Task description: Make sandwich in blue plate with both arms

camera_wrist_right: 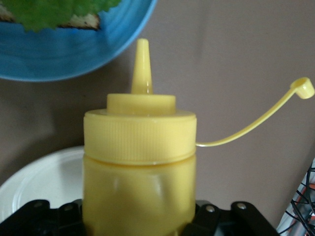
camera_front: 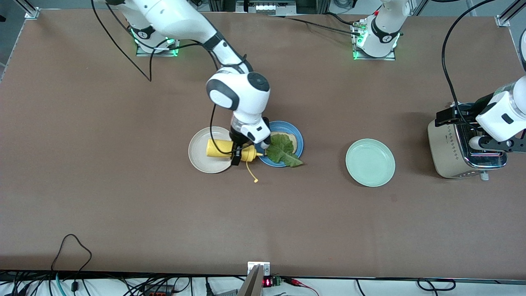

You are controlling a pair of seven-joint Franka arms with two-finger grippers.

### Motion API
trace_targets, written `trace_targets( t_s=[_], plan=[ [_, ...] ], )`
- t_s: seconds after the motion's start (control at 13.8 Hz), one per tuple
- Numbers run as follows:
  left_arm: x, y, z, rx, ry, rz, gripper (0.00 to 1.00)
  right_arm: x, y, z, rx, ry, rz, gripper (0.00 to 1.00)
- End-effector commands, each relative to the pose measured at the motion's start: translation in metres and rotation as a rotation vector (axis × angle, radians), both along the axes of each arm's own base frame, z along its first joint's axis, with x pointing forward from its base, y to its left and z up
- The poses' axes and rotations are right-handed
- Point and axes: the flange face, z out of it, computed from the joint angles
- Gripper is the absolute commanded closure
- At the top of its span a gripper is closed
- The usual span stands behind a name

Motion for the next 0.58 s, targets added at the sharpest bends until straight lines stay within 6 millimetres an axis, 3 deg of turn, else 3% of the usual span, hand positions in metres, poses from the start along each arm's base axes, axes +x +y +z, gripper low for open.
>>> trace_targets(
  t_s=[0.0,0.14,0.29,0.51],
  plan=[
    [0.000,0.002,0.007,-0.019,0.004,0.002,0.00,-0.003,0.013,-0.003,-0.040,-0.052,-0.008,0.75],
    [0.000,0.002,0.007,-0.019,0.004,0.002,0.00,-0.002,0.011,-0.001,-0.043,-0.052,-0.005,0.74],
    [0.000,0.002,0.007,-0.019,0.004,0.002,0.00,0.011,-0.001,0.019,-0.047,-0.058,-0.021,0.74],
    [0.000,0.002,0.007,-0.019,0.004,0.003,0.00,0.047,-0.047,0.089,0.030,-0.019,-0.080,0.74]
  ],
)
